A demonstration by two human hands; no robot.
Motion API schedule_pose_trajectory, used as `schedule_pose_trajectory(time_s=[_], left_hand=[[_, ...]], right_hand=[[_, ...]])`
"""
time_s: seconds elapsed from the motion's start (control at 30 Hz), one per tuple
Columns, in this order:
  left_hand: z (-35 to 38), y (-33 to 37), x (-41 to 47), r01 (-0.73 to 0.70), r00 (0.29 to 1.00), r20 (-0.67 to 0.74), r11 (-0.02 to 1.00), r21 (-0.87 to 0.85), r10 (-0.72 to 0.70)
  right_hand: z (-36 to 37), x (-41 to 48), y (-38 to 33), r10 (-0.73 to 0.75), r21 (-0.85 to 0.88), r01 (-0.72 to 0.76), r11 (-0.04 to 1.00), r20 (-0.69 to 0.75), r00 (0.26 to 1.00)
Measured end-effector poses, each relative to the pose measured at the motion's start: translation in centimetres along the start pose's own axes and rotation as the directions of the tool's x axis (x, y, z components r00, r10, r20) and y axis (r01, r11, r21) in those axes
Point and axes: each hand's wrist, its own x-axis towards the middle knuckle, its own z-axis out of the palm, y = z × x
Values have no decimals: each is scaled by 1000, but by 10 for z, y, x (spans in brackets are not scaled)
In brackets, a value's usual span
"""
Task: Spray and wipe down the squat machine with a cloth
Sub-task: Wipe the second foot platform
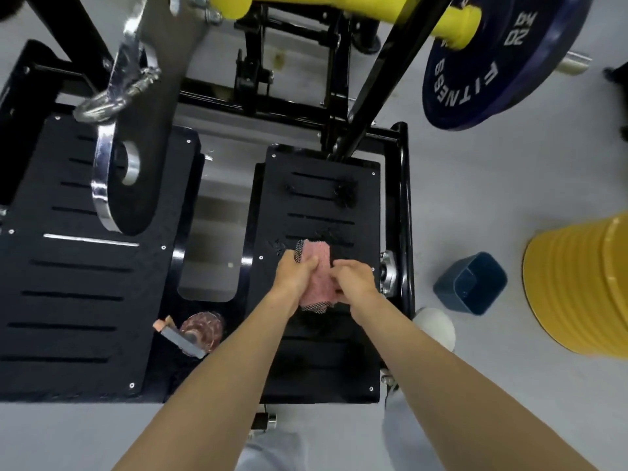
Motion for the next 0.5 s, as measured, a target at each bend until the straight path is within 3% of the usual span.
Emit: schedule_pose_trajectory(time_s=[0.2, 0.4, 0.5], left_hand=[[-9, 9, 25, -3, 1000, -24, 996, 87, 5], [-15, 27, 61, 6, 1000, -31, 998, 70, -3], [-9, 34, 85, -6, 1000, -19, 986, 168, 9]], right_hand=[[-14, 12, -13, 67, -133, -52, 990, 106, 992], [-23, 47, -40, 93, -230, -63, 971, 123, 988], [-25, 77, -49, 91, -286, -51, 957, 129, 987]])
